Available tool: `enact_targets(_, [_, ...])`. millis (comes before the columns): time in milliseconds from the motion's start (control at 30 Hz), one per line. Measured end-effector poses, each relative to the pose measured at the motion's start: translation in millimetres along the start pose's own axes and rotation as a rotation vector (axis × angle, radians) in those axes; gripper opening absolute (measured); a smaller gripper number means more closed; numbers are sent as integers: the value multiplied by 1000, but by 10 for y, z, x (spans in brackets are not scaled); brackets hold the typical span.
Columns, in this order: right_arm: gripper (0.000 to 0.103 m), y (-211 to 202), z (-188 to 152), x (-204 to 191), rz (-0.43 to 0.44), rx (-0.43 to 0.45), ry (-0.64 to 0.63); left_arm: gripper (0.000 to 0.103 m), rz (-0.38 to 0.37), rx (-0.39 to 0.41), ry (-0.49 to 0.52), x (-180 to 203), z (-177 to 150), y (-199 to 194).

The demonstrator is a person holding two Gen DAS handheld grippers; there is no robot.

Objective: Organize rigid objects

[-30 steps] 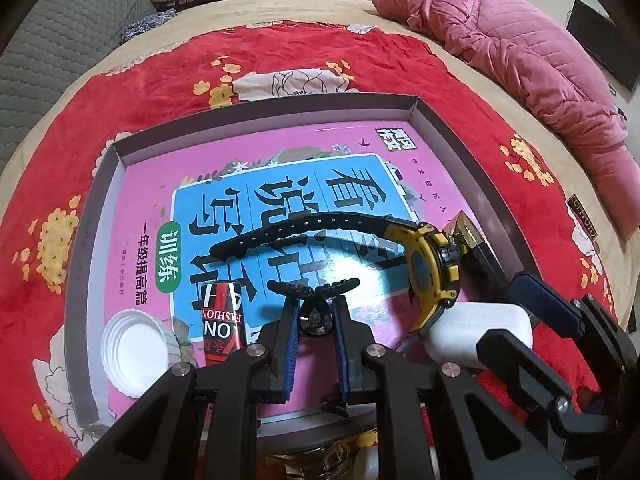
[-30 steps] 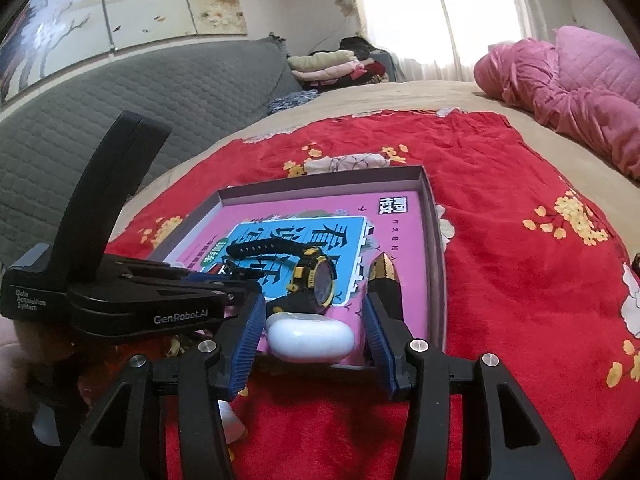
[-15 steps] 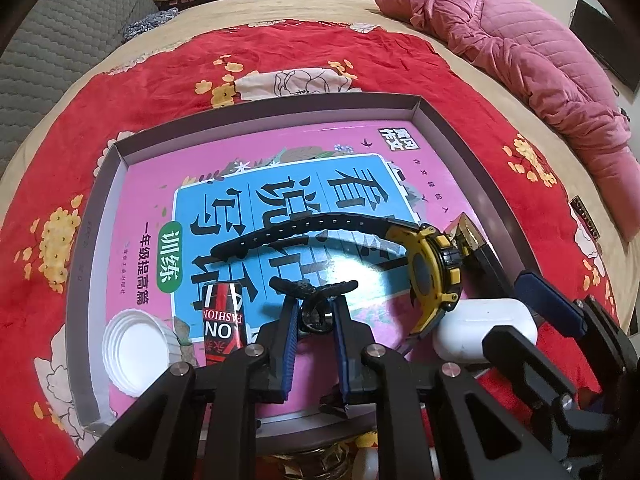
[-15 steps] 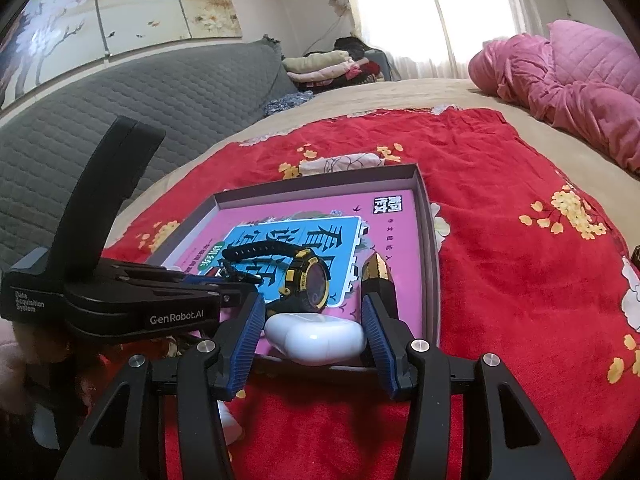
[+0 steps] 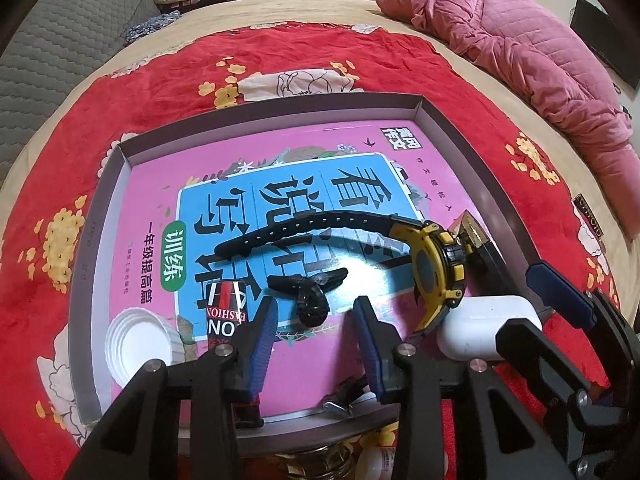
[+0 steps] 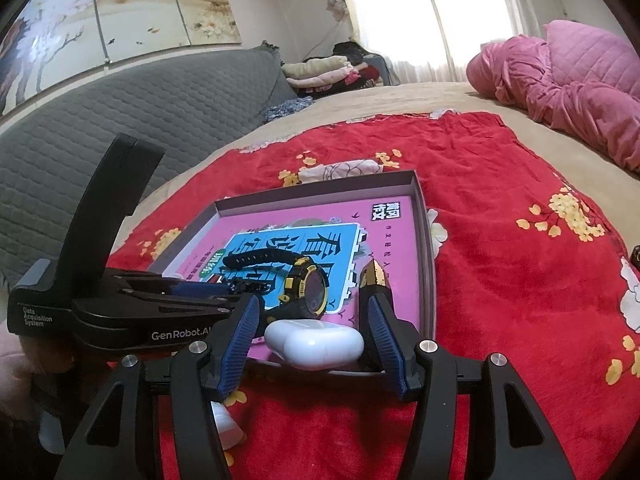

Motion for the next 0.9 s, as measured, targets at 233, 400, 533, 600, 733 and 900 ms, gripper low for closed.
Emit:
enact_targets(233, [60,10,6,21,-13,0,-1,39,-4,17,-25,-27,17,-43])
enact_targets(400, [63,17,13,69,-29,3,4,42,-10,31,-46,-50,48,-99])
enact_targets(533, [63,19,16,81,-33,3,5,48,-8,42,-59,-91,67,-143])
enact_targets(600, [64,24,6,73,-32,2,1,48,-7,40,-63,-101,63,-153])
enact_targets(733, [64,24,1,40,-27,2,-17,48,-9,44,-68,-105,56,-174])
enact_targets(900, [65,22,4,23,-32,4,-35,48,-9,56,-52,-91,61,-215])
Point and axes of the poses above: each gripper's, at about its wrist camera, not at the fingertips, and y roughly the way its jaws point, x to its right, z to its top, the point moved 7 cm from there along y, roughly the way its jaws point, and after that the axes turned 15 degrees about x, right-handed, at the moved point
